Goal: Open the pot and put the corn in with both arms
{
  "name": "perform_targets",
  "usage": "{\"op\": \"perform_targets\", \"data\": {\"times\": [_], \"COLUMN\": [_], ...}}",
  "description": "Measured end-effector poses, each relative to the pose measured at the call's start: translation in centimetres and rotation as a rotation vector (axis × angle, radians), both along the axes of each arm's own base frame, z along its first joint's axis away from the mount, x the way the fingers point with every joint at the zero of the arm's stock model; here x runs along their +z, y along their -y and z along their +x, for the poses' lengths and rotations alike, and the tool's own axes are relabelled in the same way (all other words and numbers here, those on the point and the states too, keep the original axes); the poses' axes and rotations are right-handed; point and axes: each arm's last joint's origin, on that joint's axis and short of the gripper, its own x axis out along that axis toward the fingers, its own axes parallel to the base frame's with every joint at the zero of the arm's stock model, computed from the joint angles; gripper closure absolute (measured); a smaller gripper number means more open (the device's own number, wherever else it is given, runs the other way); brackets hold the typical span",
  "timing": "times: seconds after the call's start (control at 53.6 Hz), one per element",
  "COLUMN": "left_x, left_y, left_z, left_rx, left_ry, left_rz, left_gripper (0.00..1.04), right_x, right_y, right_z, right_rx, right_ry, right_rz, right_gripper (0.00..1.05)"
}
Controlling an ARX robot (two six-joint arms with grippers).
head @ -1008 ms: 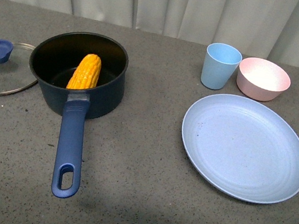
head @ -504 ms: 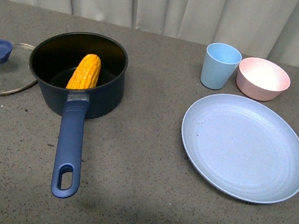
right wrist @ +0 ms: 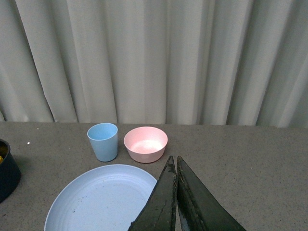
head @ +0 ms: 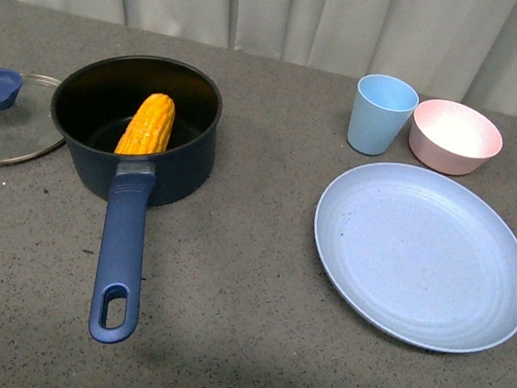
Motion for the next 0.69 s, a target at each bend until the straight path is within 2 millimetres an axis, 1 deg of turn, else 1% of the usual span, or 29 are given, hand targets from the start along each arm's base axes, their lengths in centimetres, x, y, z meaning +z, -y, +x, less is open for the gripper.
{"op": "perform_targets", "data": {"times": [0.317,0.429,0.504,0.616,0.635,0.691], "left_x": [0.0,0.0,0.0,0.0,0.0,0.0], "left_y": [0.0,0.0,0.0,0.0,0.0,0.0], "left_z": [0.0,0.0,0.0,0.0,0.0,0.0], "left_rx": [0.000,0.000,0.000,0.000,0.000,0.000], "left_ry": [0.000,0.000,0.000,0.000,0.000,0.000], "left_rz": [0.000,0.000,0.000,0.000,0.000,0.000], "left_gripper": [0.07,0.07,0.07,0.07,0.07,0.07], "right_x": [0.0,-0.5,-0.3,-0.3,-0.3,-0.3], "right_y": [0.0,0.0,0.0,0.0,0.0,0.0], "right_z": [-0.5,-1.3,-1.6,-1.6,-1.6,-1.6], "right_rx": [0.000,0.002,0.003,0.002,0.002,0.002], "right_ry": [0.000,-0.036,-0.006,-0.006,-0.006,-0.006], "right_rz": [0.000,0.000,0.000,0.000,-0.001,-0.001], "right_gripper": [1.04,1.04,1.04,1.04,1.03,0.96]}}
